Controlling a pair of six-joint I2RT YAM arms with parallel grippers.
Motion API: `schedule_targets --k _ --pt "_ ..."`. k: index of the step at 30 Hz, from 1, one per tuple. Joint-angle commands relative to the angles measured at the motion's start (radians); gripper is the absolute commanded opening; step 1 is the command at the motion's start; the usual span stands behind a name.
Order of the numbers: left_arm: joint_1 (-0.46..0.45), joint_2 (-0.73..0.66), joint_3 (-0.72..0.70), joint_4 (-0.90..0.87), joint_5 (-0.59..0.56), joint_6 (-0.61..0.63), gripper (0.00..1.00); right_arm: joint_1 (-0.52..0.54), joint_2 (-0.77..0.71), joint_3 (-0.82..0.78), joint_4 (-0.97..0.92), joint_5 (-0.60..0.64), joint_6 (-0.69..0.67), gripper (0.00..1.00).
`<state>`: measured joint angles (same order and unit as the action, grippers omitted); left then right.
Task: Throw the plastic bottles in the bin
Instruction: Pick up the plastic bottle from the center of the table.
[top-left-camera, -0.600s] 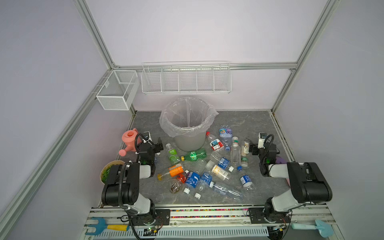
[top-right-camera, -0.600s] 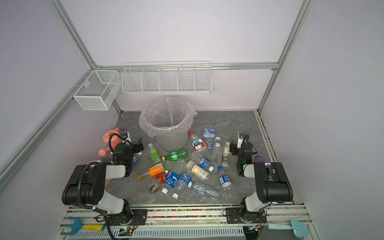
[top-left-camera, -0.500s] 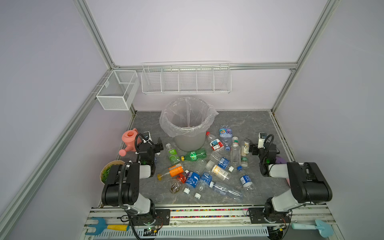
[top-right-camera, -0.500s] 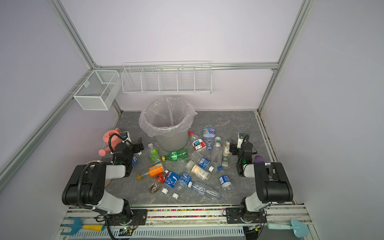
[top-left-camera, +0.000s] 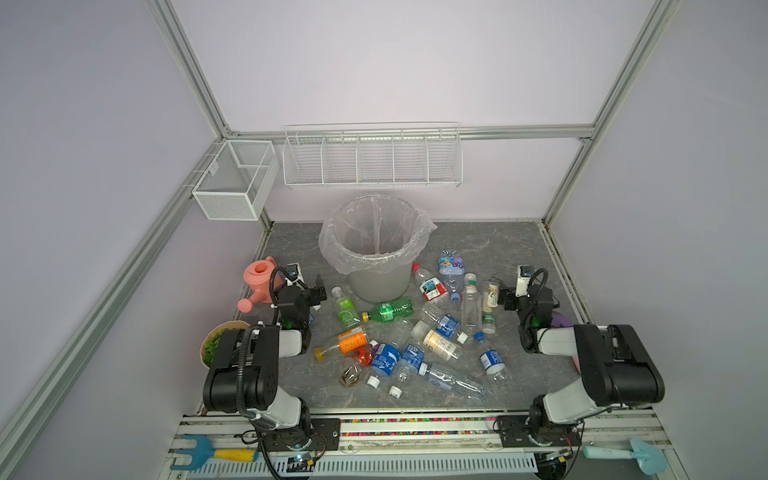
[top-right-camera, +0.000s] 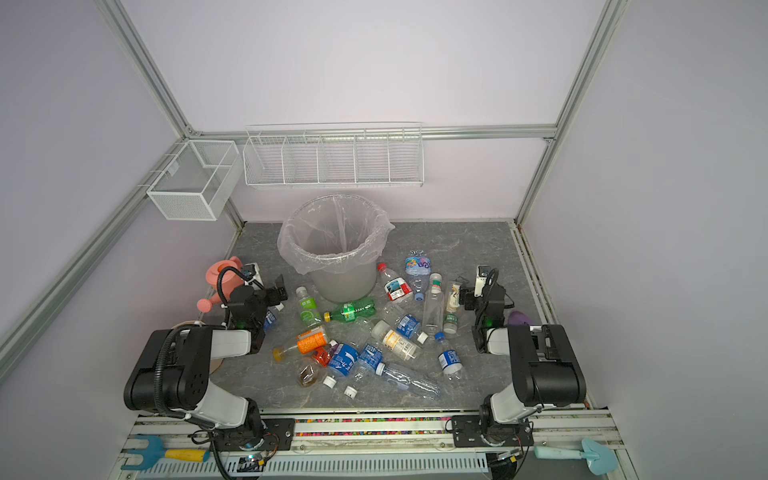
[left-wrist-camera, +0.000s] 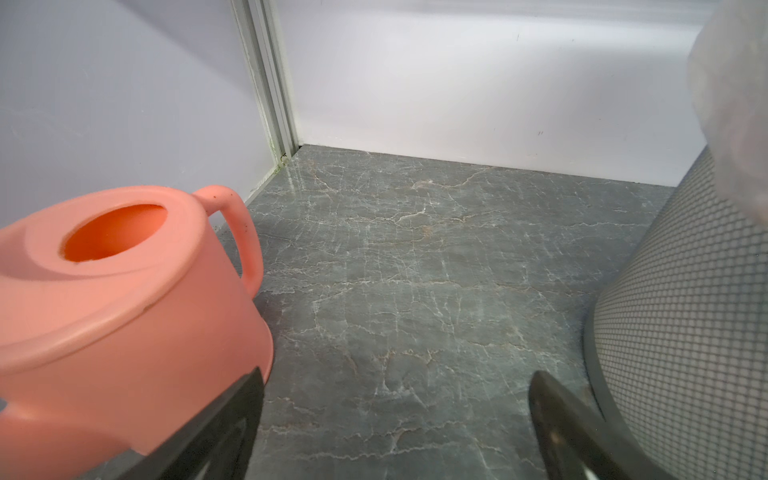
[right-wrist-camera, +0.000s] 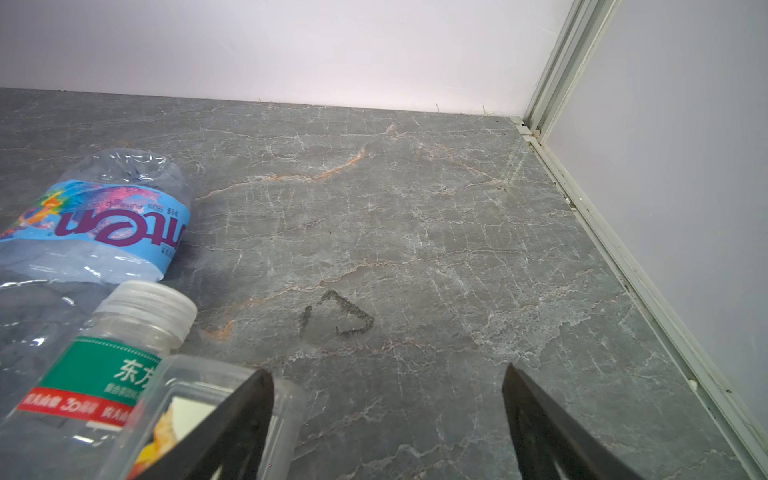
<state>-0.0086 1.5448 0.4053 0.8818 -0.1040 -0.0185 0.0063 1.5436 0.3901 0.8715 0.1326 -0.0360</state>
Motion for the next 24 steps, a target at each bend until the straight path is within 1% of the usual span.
schedule_targets --k 1,24 --pt "-0.004 0.006 -0.005 0.003 0.007 -0.001 0.99 -0.002 -0.009 -0.007 0.008 -0.014 0.005 0.89" --pt "0.007 0.005 -0.006 0.005 0.024 -0.007 0.99 -0.001 -0.008 -0.007 0.008 -0.015 0.005 0.89"
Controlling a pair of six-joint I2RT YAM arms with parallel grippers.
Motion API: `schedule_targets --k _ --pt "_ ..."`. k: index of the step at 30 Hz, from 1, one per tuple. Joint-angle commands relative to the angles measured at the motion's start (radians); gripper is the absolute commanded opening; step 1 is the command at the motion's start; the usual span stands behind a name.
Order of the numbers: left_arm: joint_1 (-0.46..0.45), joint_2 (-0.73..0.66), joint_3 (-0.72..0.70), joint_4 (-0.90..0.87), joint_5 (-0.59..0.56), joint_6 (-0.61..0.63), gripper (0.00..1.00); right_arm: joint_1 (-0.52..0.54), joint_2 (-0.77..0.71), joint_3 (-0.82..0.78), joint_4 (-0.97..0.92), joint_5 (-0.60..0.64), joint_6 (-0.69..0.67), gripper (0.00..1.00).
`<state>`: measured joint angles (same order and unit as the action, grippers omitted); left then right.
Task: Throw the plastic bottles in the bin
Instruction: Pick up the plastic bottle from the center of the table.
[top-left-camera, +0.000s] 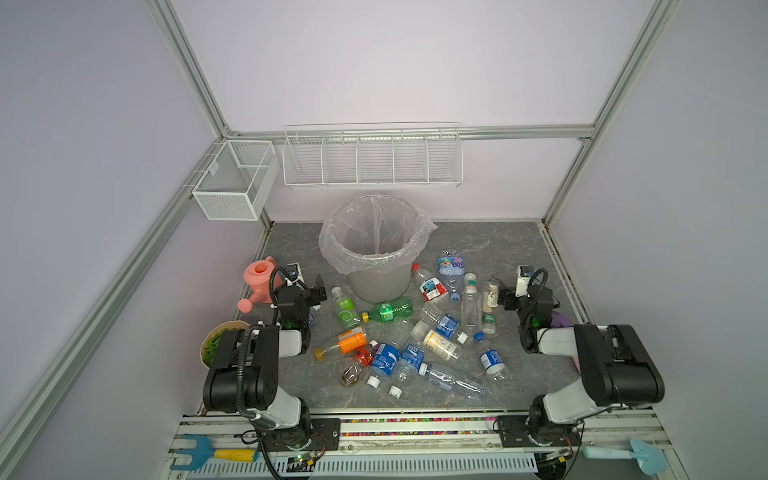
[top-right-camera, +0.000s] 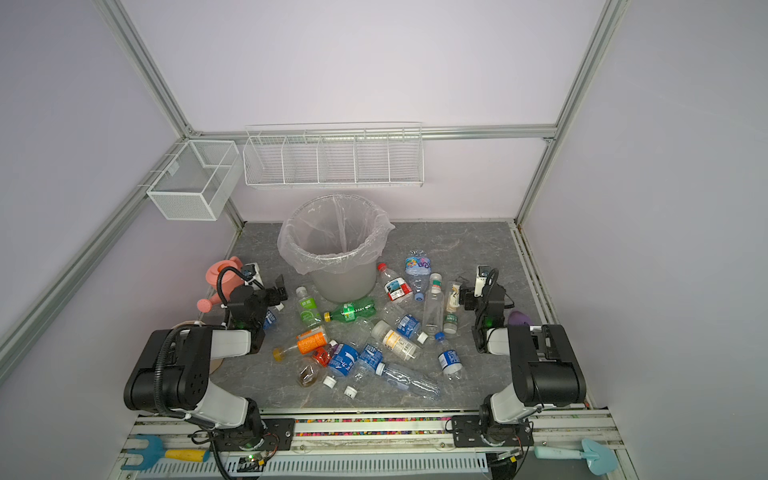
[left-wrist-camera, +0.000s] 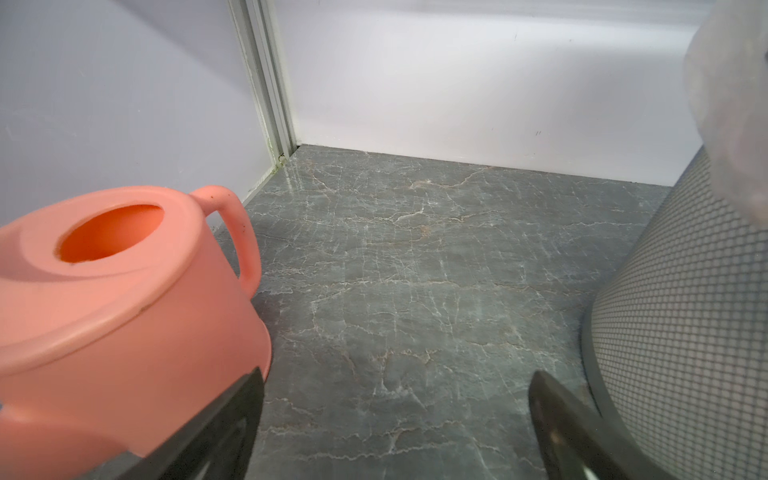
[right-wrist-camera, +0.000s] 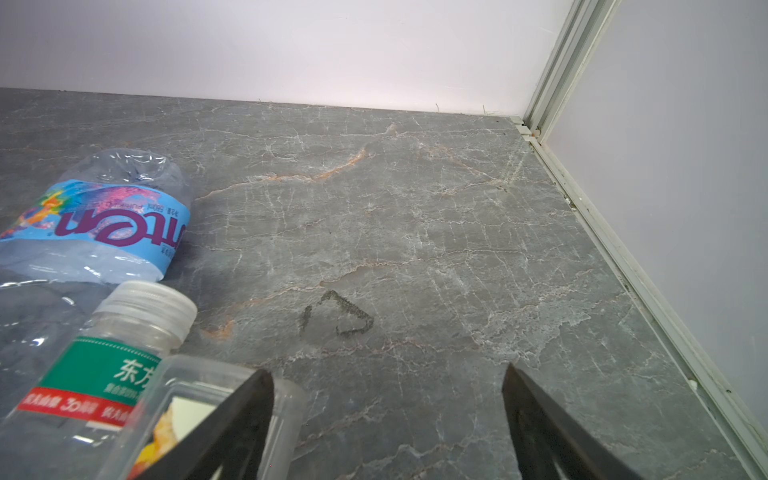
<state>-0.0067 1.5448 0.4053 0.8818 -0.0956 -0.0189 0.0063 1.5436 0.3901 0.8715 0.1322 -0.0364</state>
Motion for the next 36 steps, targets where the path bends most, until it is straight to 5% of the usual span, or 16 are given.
schedule_targets --k 1,19,23,27,32,36 --pt "0.004 0.005 -0.005 0.005 0.017 -0.006 0.99 -0.001 -0.007 -0.007 0.008 -0.014 0.006 0.88" --pt "0.004 0.005 -0.004 0.002 0.007 -0.002 0.99 -0.003 -0.007 -0.005 0.006 -0.016 0.007 0.89" --pt "0.002 -0.036 -0.026 0.013 -0.103 -0.044 0.99 -0.005 -0.024 -0.009 0.003 0.025 0.03 0.89" --pt "-0.025 -0.18 0.053 -0.288 -0.237 -0.084 0.99 0.0 -0.174 0.025 -0.182 -0.006 0.01 0.89" --pt "-0.113 -0.277 0.06 -0.391 -0.418 -0.132 0.99 0.021 -0.396 0.078 -0.367 -0.079 0.001 0.89" --pt "-0.115 -0.354 0.143 -0.613 -0.425 -0.296 0.99 0.053 -0.522 0.216 -0.604 -0.099 -0.005 0.88"
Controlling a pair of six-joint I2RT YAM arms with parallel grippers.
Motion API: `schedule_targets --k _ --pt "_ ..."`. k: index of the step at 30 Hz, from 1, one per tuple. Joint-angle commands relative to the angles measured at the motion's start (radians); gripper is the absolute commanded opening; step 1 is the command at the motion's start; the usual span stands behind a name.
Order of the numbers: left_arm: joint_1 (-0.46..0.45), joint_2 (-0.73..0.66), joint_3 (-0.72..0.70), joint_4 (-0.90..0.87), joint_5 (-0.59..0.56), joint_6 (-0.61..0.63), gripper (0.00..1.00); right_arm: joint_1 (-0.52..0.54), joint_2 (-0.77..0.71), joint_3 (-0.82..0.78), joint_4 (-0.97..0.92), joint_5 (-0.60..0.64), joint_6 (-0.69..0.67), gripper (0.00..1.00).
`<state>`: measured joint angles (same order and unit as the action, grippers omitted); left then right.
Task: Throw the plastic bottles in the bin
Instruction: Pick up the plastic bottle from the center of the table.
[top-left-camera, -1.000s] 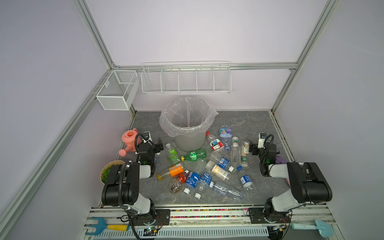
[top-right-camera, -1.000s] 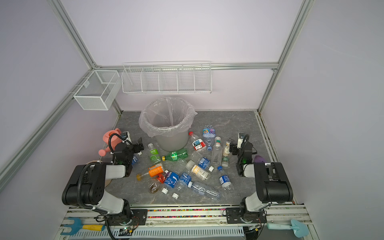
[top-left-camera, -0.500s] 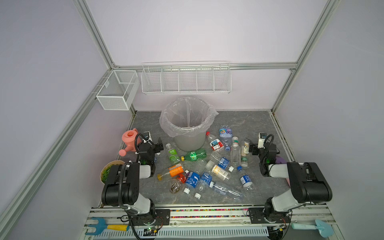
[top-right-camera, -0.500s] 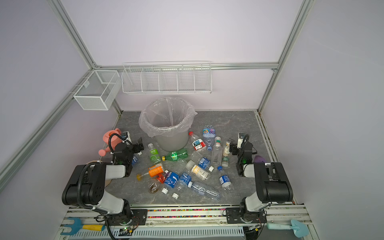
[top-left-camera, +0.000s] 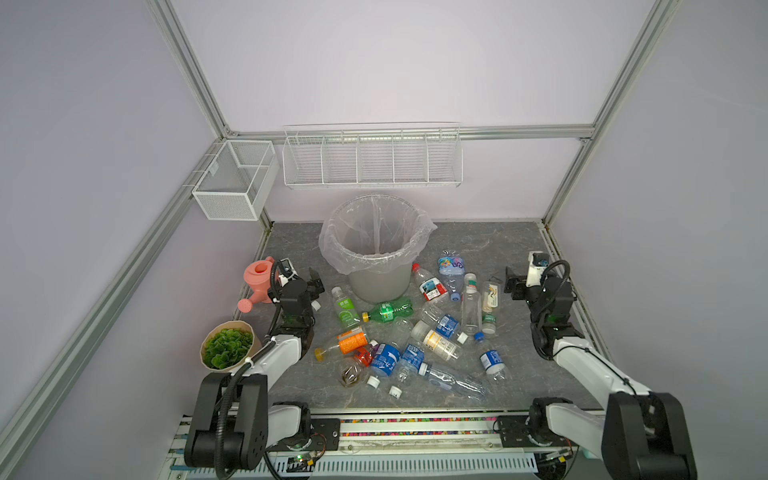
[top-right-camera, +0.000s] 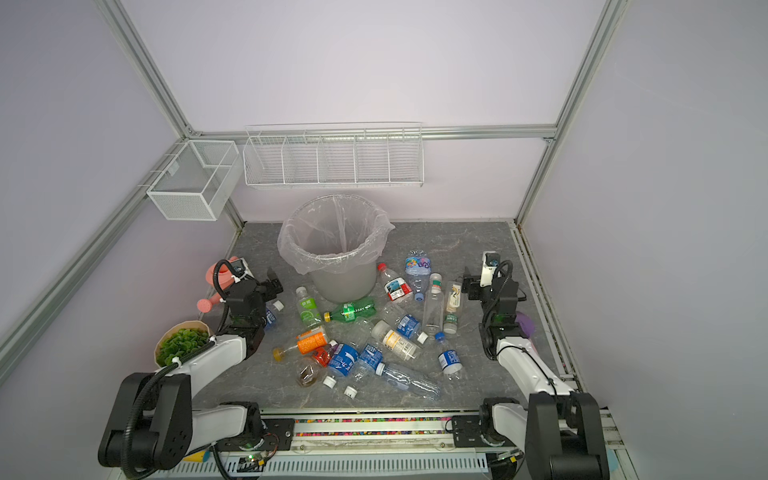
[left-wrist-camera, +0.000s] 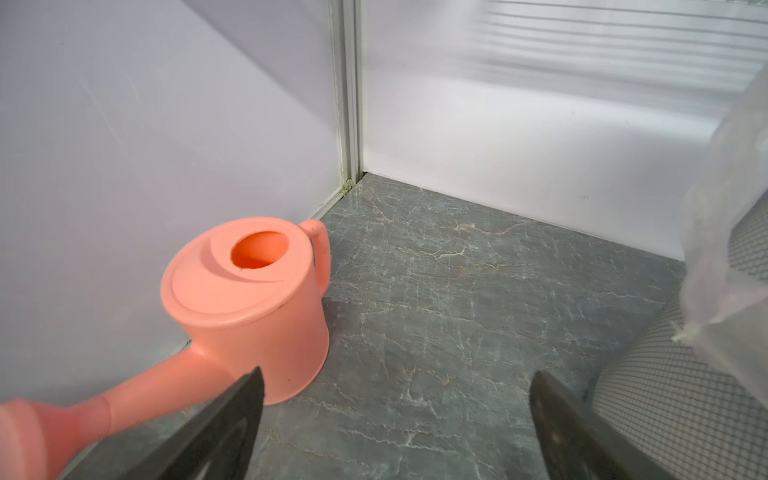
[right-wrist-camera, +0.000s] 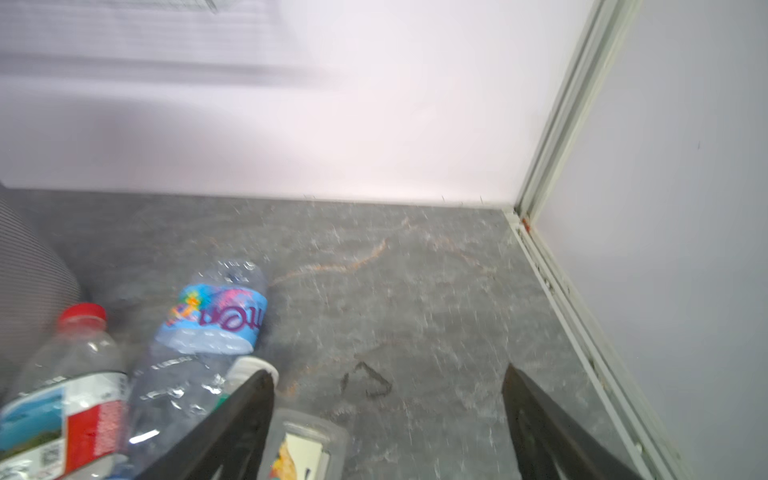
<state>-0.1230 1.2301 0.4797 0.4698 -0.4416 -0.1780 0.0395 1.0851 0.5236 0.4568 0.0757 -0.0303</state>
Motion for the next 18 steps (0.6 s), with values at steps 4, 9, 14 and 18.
schedule_targets --k 4,9,14,18 --pt "0.008 -0.057 0.236 -0.495 -0.041 -0.254 0.99 0.012 -0.034 0.387 -0.87 0.259 0.508 0.89" --pt "-0.033 -0.12 0.358 -0.687 0.033 -0.259 0.99 0.026 0.037 0.53 -1.043 0.086 0.47 0.91" --pt "-0.05 -0.261 0.388 -0.815 0.083 -0.281 0.99 0.072 -0.078 0.521 -1.039 -0.014 0.398 0.88" --pt "-0.055 -0.367 0.382 -0.89 0.195 -0.312 0.99 0.105 -0.1 0.558 -1.131 -0.028 0.36 0.88"
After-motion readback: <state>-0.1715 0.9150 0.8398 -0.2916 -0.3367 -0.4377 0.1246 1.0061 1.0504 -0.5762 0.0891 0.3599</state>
